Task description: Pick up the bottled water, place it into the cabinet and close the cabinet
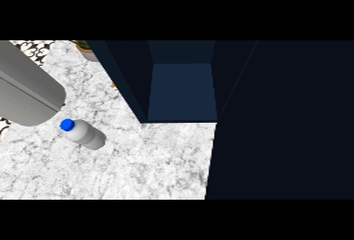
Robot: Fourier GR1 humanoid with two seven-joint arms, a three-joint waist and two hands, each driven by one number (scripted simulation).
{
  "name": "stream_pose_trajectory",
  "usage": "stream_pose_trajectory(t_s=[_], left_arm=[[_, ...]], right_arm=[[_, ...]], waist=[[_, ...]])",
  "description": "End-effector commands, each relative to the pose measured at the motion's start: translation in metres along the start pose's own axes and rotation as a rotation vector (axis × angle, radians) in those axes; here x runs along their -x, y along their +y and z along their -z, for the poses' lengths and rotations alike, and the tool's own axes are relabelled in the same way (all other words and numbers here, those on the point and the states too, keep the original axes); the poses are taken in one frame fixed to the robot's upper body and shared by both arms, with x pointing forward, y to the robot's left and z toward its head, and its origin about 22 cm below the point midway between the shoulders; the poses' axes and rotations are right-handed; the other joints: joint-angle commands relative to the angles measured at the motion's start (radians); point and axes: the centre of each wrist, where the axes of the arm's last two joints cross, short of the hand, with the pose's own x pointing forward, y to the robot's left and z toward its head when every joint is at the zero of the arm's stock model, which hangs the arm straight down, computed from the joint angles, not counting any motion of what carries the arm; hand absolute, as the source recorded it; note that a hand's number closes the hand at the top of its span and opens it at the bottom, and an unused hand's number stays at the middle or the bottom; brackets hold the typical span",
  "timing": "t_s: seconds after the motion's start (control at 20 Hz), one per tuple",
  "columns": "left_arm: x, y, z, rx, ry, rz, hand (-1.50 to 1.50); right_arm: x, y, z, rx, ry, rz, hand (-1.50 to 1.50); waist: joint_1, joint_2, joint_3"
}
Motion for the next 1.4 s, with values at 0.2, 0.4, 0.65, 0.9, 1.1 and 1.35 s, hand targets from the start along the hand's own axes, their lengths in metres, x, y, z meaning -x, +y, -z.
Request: stream_pose_trajectory(t_s=[0.2, 0.4, 0.65, 0.9, 1.1, 1.35], left_arm=[[0.039, -0.008, 0.026, 0.019, 0.048, 0.024, -1.50], [0.060, -0.003, 0.040, -0.027, 0.050, 0.046, -1.50], [0.085, -0.001, 0.040, -0.032, 0.065, 0.084, -1.50], [0.132, 0.000, 0.055, -0.020, 0.109, 0.091, -1.50], [0.160, -0.026, 0.043, 0.002, 0.122, 0.096, -1.50], [0.185, 0.005, 0.051, 0.013, 0.127, 0.073, -1.50]], right_arm=[[-0.025, 0.004, -0.004, 0.023, -0.064, -0.098, -1.50], [-0.019, -0.002, -0.007, 0.010, -0.046, -0.108, -1.50], [-0.020, 0.001, -0.004, 0.042, -0.039, -0.095, -1.50], [-0.026, 0.001, -0.010, 0.016, -0.044, -0.094, -1.50], [-0.032, 0.003, -0.009, 0.027, -0.054, -0.084, -1.50], [-0.012, 0.014, 0.001, 0.017, -0.057, -0.091, -1.50]], waist=[[0.000, 0.001, -0.001], [-0.002, 0.002, 0.000], [0.004, 0.001, 0.000], [-0.010, 0.002, 0.000], [-0.004, 0.001, 0.000], [-0.005, 0.002, -0.001]])
